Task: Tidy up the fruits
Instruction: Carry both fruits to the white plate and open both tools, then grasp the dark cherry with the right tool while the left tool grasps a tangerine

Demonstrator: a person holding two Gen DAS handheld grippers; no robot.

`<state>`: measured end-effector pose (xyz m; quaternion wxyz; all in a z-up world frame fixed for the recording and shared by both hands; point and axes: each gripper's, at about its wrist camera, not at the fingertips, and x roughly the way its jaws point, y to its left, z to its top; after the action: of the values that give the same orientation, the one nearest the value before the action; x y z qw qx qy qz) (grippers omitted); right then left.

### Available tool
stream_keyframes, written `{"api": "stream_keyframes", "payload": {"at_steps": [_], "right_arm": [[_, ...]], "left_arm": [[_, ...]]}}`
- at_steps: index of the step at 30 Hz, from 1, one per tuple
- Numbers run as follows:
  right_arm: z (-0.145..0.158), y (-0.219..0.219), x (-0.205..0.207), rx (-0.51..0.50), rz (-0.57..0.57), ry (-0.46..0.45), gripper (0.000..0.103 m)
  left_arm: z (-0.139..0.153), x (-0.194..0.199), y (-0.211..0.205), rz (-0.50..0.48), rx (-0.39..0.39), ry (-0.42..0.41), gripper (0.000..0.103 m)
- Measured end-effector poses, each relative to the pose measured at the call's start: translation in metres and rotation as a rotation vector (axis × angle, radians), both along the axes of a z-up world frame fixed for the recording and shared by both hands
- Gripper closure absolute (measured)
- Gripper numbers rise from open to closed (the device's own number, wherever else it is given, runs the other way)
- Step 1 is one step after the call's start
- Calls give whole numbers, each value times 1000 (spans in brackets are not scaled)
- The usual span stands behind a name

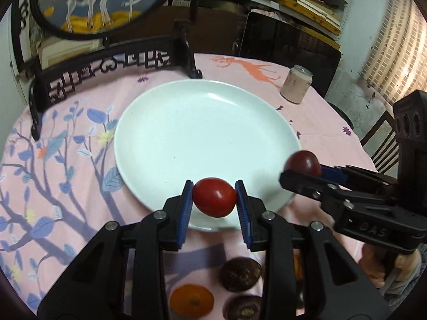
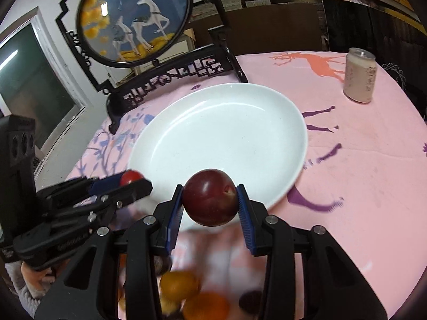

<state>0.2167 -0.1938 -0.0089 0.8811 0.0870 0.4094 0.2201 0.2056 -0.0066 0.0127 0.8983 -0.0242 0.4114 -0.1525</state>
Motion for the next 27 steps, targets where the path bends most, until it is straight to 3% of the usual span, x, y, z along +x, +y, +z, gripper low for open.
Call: {"api": "stream_keyframes", "payload": {"at_steps": [1, 2, 4, 8, 17, 20, 21, 27], "right_arm": [[-1, 0, 2, 10, -1, -3, 56], [-1, -2, 1, 24, -4, -9, 38], [4, -8, -2, 46, -21, -51, 32], [14, -21, -11, 70, -32, -96, 32], [9, -38, -48, 54, -73, -95, 32], [4, -48, -64, 55, -103, -92, 23], [3, -53, -68, 62, -119, -91, 19], [1, -82, -91, 161, -186, -75, 18]], "left_arm": [[-3, 3, 2, 1, -7, 4, 70], [-5, 4, 3, 1, -8, 4, 67], [-7, 5, 6, 3, -18, -6, 41], [-2, 2, 13, 10, -40, -26, 41], [5, -37, 37, 65, -12, -78, 38], [0, -55, 44, 68, 3, -81, 34], [-1, -62, 46, 66, 7, -82, 34], [-9, -94, 45, -22, 35, -91, 29]]}}
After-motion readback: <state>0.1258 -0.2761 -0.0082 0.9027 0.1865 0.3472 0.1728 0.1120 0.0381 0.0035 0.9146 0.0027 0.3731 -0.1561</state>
